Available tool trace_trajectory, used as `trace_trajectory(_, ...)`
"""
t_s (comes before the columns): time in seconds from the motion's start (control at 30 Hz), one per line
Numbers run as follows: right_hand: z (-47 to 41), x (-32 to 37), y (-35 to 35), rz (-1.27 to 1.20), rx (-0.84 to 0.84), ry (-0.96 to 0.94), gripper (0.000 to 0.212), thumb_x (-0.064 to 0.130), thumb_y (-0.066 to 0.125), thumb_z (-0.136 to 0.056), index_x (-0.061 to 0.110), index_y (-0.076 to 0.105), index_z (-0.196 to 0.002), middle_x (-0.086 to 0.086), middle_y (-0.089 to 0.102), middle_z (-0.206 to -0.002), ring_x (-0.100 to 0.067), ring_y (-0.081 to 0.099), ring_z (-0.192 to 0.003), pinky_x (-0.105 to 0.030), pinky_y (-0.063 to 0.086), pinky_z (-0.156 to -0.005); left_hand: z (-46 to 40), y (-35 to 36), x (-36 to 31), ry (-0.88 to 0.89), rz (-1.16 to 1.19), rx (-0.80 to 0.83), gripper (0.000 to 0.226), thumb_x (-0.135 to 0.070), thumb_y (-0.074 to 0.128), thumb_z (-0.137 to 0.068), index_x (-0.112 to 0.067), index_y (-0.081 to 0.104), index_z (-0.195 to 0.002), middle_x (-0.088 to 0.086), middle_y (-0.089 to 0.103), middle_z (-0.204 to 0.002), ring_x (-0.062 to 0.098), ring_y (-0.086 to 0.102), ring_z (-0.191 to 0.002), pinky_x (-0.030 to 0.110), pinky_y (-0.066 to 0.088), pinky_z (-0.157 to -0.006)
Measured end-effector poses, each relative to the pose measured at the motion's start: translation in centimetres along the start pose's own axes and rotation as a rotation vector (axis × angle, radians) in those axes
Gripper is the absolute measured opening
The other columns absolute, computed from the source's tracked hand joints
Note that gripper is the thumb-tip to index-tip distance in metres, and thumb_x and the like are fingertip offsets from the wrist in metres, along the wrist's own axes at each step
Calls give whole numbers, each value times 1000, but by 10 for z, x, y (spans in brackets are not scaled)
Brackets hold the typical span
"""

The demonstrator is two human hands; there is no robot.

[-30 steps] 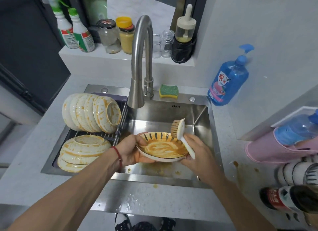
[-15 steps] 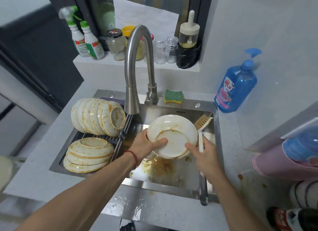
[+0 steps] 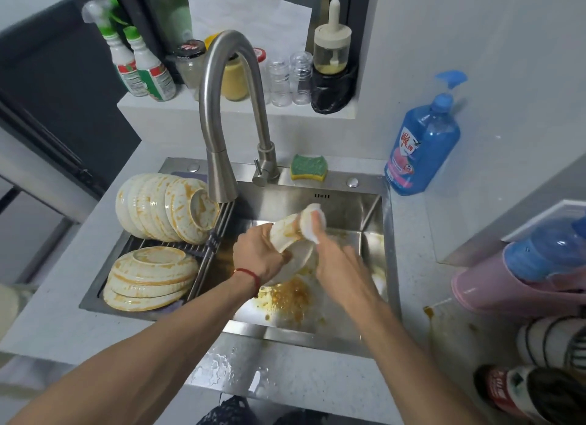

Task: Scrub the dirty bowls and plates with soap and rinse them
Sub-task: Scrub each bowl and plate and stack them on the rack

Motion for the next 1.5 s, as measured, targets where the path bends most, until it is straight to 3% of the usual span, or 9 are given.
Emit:
trace_trajectory(0.4, 3, 17, 10, -29, 63, -75, 79, 17, 43, -107, 56, -5, -155, -9, 56, -98, -29, 60, -89, -48, 49, -73, 0, -2, 8, -8, 54, 4, 48, -29, 96, -65, -22, 78, -109, 0, 78, -95, 22, 72, -91, 37, 60, -83)
trace_trajectory(0.63, -18, -7, 11, -91, 81, 30, 70, 17, 39, -106, 52, 7, -159, -14, 62, -117, -34, 56, -105, -39, 39, -77, -6, -2, 31, -151, 295, 81, 60, -11, 88, -39, -25, 82, -97, -3, 78, -90, 24, 71, -92, 43, 63, -80)
trace_trajectory(0.8, -31, -28, 13, -123, 66, 140, 70, 17, 43, -106, 51, 13, -159, -12, 63, -124, -27, 56, -98, -41, 49, -82, -7, -4, 43, -184, 424, 93, 61, -7, 74, -31, -19, 81, -90, 0, 77, -88, 28, 68, -93, 39, 62, -68)
trace_trajectory(0.9, -18, -15, 21, -215, 100, 72, 64, 22, 41, -108, 54, 15, -157, -5, 64, -102, -20, 59, -79, -36, 47, -69, -10, -9, 44, -196, 521, 108, 53, 1, 70, -32, -16, 79, -82, 1, 76, -85, 26, 68, -88, 32, 58, -61)
trace_trajectory(0.97, -21, -17, 22, -233, 78, 95, 60, 26, 39, -109, 57, 17, -156, -5, 63, -105, -17, 59, -75, -35, 44, -63, -10, -13, 44, -199, 574, 122, 49, 13, 69, -39, -15, 78, -78, 2, 75, -83, 25, 67, -85, 30, 57, -56)
trace_trajectory(1.1, -25, -21, 23, -247, 85, 125, 60, 26, 37, -108, 56, 17, -156, -10, 63, -122, -25, 61, -91, -38, 50, -75, -7, -17, 55, -269, 685, 114, 53, 8, 60, -29, -15, 80, -72, 4, 76, -83, 29, 68, -85, 41, 58, -64)
trace_trajectory(1.27, -25, -29, 25, -224, 99, 167, 59, 25, 36, -108, 53, 19, -157, -12, 61, -128, -28, 62, -96, -36, 45, -72, -5, -21, 62, -342, 788, 121, 67, 10, 59, -29, -2, 76, -92, 13, 74, -96, 32, 66, -92, 42, 57, -68)
trace_trajectory(1.37, -15, -24, 29, -272, 129, 129, 59, 26, 36, -109, 57, 17, -156, -8, 62, -113, -21, 66, -80, -37, 55, -72, -4, -22, 64, -382, 860, 108, 66, 11, 56, -29, -2, 73, -92, 11, 72, -91, 30, 65, -88, 37, 55, -66)
trace_trajectory(1.5, -16, -34, 27, -300, 102, 186, 60, 24, 37, -109, 54, 17, -157, -5, 64, -108, -21, 65, -82, -41, 58, -78, 1, -17, 67, -418, 946, 121, 65, 12, 55, -30, -6, 72, -90, 13, 72, -95, 35, 66, -94, 45, 54, -75)
Point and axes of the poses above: each hand's wrist, its own z-axis away from the middle knuckle, its own y-axis out of the palm, x = y × z, the point moved 6 cm from there along -z, towards the middle knuckle
